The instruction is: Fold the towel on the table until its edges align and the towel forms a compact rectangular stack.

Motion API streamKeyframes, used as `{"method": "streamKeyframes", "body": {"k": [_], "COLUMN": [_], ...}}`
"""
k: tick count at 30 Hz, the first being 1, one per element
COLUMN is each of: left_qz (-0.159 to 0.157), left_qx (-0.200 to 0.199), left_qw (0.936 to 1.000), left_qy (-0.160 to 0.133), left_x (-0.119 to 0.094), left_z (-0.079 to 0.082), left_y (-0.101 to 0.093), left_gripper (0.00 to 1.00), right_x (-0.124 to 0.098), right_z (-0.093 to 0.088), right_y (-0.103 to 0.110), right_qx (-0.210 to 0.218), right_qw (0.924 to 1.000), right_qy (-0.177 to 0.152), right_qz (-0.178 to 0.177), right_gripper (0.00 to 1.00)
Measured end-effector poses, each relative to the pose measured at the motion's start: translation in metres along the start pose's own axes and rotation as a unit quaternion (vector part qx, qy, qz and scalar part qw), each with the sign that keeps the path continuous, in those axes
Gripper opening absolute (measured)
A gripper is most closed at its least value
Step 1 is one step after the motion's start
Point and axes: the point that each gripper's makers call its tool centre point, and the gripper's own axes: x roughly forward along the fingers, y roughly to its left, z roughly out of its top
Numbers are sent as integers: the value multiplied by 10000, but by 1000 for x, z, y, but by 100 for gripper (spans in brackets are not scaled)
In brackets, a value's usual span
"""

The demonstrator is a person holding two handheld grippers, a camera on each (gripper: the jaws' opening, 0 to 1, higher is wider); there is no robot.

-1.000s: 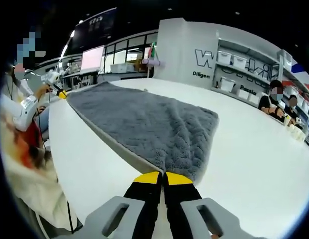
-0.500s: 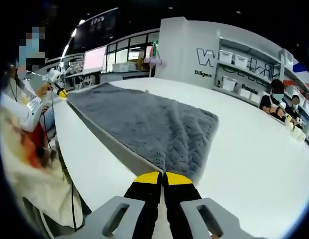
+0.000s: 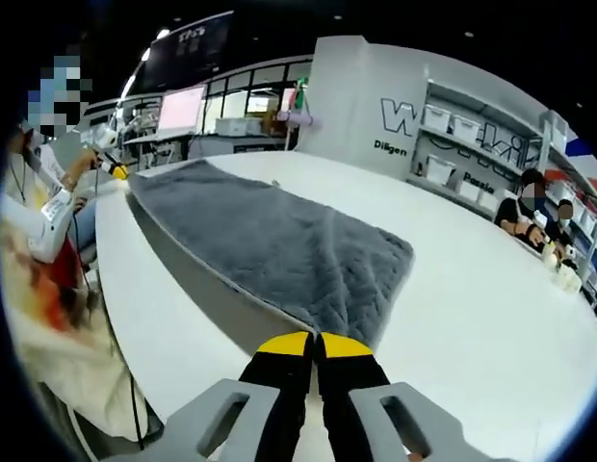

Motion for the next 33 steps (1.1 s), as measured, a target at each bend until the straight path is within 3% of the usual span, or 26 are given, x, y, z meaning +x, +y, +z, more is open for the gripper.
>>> {"method": "streamKeyframes", "body": {"k": [10, 24, 33], "left_qz": [-60, 5, 200], "left_qx": [-308, -383, -284], "left_qw": [9994, 9988, 9971], "left_qy": [-146, -315, -678], "left_x": [-3, 24, 38], "left_z": [24, 51, 67], "left_y": [22, 20, 25], "left_gripper": [3, 4, 4], "right_x": [18, 36, 47], "right_z": [16, 28, 35], "right_y": [-12, -31, -42], "right_qx": [-26, -354, -572], "right_qw": [9998, 9974, 9941], "right_qy": [-94, 34, 144], "right_qz": [-183, -633, -905], "right_gripper": [0, 0, 0]}}
